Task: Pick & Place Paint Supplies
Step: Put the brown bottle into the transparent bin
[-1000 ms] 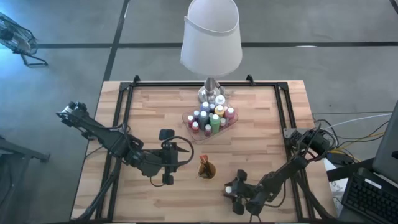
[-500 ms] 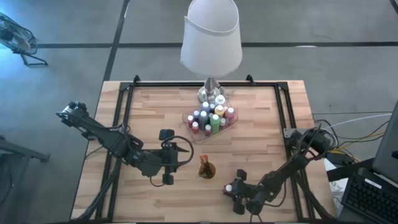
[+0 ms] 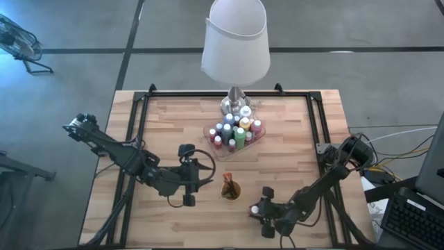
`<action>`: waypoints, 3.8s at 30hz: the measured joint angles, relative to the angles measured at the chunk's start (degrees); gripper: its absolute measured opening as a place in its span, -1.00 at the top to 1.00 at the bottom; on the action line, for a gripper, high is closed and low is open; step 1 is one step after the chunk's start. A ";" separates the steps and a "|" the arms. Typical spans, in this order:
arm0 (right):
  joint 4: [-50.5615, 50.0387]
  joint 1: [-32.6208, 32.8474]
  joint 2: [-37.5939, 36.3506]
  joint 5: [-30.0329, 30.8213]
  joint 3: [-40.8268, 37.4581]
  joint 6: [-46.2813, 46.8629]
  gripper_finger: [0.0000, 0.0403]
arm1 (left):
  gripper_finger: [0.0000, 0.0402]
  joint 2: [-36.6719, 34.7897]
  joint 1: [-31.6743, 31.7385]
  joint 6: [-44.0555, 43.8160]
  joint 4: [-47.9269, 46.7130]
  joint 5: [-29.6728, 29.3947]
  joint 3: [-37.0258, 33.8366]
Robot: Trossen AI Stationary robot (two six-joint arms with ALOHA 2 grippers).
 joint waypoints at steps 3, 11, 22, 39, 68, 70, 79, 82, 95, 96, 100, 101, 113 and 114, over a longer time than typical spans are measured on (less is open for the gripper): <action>-0.18 -0.46 -0.98 -1.36 0.00 -1.95 0.30 | 0.17 0.05 0.31 0.05 1.93 0.00 -0.45; -2.99 -0.42 -5.08 -1.70 0.04 -3.50 0.24 | -0.01 3.15 3.48 0.69 7.49 5.36 -2.94; -5.70 -1.47 -8.80 -2.77 0.07 -6.52 0.30 | -0.37 8.98 7.23 3.80 16.37 9.36 -3.04; -6.06 -4.18 -9.82 -4.50 2.10 -13.52 0.30 | -0.35 18.95 7.76 6.69 26.88 21.59 -1.43; -5.44 -6.66 -9.83 -3.83 2.71 -18.67 0.23 | -0.35 26.25 7.56 3.72 36.99 25.73 0.20; -5.31 -6.73 -9.83 -3.84 2.69 -19.00 0.25 | -0.35 26.44 7.56 3.93 37.96 25.76 0.20; -5.11 -6.81 -9.83 -3.84 2.67 -19.72 0.29 | -0.35 26.70 7.67 3.79 38.04 25.79 0.20; -4.85 -6.80 -9.83 -3.47 2.67 -19.94 0.25 | -0.35 26.70 7.67 3.79 38.04 25.79 0.20; -2.53 -7.44 -9.97 -2.57 2.67 -22.69 0.31 | -0.22 26.72 7.75 5.11 38.92 25.78 0.13; -2.51 -7.44 -10.03 -2.57 2.67 -22.69 0.30 | -0.20 26.72 7.75 5.30 38.92 25.77 0.13; -2.44 -7.44 -10.51 -2.57 2.67 -22.71 0.25 | -0.09 26.72 7.76 5.41 38.91 25.77 0.13; -2.35 -7.44 -10.62 -2.57 2.67 -22.87 0.24 | -0.05 26.72 7.77 5.41 38.91 25.77 0.13; -2.24 -7.39 -10.68 -2.69 2.64 -22.87 0.31 | 0.27 26.72 7.80 6.83 40.03 25.70 0.13; -2.23 -7.39 -10.68 -2.71 2.64 -22.86 0.31 | 0.29 26.72 7.80 6.83 40.05 25.68 0.13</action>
